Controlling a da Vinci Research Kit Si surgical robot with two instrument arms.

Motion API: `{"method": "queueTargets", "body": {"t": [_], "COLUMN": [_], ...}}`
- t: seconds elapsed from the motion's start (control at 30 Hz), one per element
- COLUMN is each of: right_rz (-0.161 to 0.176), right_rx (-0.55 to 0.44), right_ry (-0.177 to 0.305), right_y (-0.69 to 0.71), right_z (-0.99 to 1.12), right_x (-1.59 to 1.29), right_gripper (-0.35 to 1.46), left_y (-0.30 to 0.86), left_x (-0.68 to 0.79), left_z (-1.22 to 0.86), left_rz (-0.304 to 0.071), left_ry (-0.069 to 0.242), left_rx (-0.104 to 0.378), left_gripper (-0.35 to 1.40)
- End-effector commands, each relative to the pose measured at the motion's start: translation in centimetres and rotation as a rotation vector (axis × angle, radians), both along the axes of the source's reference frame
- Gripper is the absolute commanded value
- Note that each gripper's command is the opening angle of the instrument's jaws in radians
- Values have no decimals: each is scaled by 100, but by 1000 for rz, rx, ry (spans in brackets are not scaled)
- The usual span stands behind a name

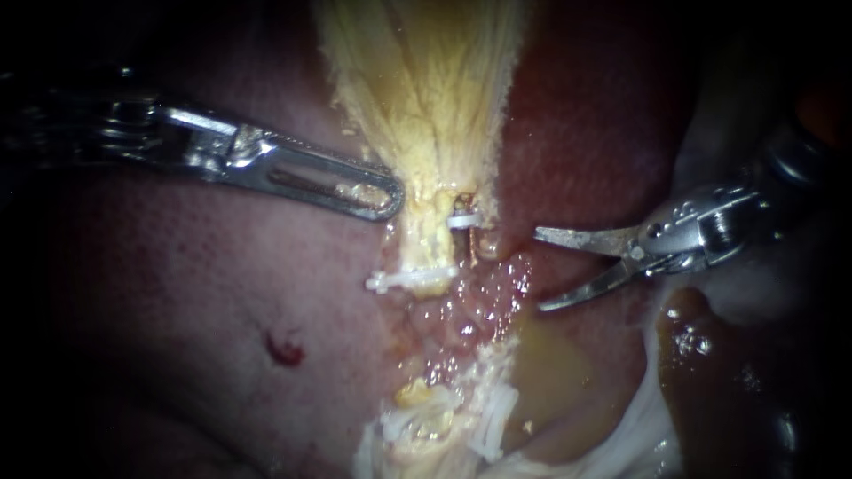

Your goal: Go back from the cut right tube

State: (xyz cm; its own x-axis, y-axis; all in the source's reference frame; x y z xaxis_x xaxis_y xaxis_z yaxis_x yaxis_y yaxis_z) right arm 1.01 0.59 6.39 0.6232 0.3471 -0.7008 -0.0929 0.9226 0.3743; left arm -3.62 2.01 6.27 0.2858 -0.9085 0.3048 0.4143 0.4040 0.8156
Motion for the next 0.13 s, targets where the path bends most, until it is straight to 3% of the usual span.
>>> {"method": "queueTargets", "body": {"t": [0.03, 0.13], "right_rz": [0, -2], "right_rx": [0, 2], "right_ry": [0, 2], "right_y": [0, 0], "right_z": [0, 0], "right_x": [0, 0], "right_gripper": [145, 145], "left_y": [0, 0], "left_x": [0, 1], "left_z": [0, 0], "left_rz": [0, 0], "left_ry": [0, 0], "left_rx": [0, 0], "left_gripper": [-35, -35]}}
